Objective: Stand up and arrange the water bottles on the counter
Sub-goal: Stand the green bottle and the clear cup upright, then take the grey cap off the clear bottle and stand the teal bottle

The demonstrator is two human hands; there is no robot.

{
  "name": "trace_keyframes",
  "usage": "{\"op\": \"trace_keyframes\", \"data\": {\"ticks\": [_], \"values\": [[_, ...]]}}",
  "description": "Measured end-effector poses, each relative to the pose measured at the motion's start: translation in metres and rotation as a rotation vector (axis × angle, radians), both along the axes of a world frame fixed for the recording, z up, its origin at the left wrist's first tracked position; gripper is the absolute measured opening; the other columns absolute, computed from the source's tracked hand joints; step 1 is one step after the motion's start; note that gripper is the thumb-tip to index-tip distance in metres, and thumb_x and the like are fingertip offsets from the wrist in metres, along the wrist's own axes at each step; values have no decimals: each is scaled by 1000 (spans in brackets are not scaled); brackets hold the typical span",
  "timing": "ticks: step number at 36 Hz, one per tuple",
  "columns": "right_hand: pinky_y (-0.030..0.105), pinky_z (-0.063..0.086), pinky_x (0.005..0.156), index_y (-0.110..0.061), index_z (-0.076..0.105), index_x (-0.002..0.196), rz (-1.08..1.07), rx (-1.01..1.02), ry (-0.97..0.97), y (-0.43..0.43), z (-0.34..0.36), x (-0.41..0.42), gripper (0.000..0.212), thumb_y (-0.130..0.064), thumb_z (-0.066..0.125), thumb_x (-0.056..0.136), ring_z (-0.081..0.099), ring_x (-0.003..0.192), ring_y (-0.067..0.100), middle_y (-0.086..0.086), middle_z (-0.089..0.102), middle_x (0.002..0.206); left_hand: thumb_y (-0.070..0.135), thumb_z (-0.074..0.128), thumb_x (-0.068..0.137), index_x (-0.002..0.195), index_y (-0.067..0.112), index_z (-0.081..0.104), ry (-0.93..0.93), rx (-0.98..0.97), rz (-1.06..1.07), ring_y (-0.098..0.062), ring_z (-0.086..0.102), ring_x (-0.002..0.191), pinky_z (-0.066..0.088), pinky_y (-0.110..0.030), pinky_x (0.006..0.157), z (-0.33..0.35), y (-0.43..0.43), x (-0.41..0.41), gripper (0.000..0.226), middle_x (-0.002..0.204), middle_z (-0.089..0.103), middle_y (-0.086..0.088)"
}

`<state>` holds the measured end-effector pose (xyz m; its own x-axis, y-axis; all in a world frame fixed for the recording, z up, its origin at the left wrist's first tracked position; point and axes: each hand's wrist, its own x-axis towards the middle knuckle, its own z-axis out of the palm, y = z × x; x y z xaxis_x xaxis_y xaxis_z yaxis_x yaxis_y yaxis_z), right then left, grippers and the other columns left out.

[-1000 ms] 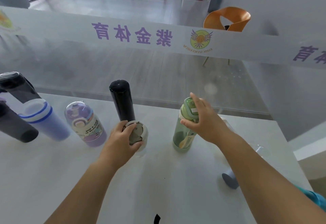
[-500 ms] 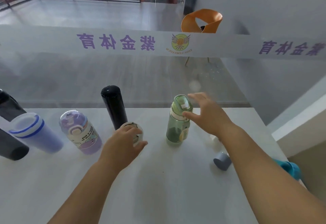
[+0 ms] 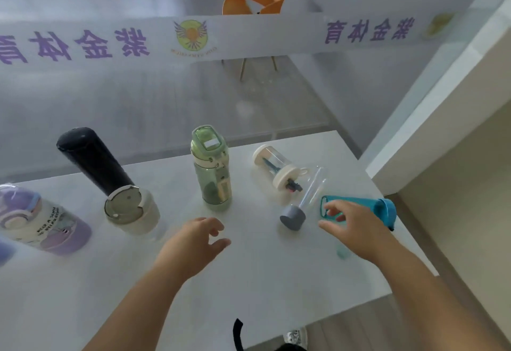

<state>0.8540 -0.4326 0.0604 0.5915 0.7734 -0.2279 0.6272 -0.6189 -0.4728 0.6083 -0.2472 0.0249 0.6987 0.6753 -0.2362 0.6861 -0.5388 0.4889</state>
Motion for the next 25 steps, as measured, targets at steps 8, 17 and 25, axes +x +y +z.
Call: {"op": "trace_keyframes", "data": {"ticks": [8,17,25], "values": [[25,43,88,-18,57,122,-45,-21,-73,-45,-31,79,41,-34,66,84,55,109,15,-3,61,117,45,66,80,111,28,61,-3,-117,30,-8,57,87,49,-26,82,-22,-33,96,36,101,61,11],[35,33,108,-20,36,139,-11,-148,-127,-61,-59,154,66,-38,66,83,29,127,23,0,41,138,50,66,78,140,27,32,59,-138,153,-26,41,123,43,-39,99,-48,-63,181,75,138,40,-3],[40,36,107,-22,15,146,79,-281,-36,-62,-80,183,84,-39,66,81,19,136,24,0,22,151,45,71,74,131,22,39,118,-242,272,-28,47,111,46,-39,92,-73,-76,196,69,121,52,-6]]}}
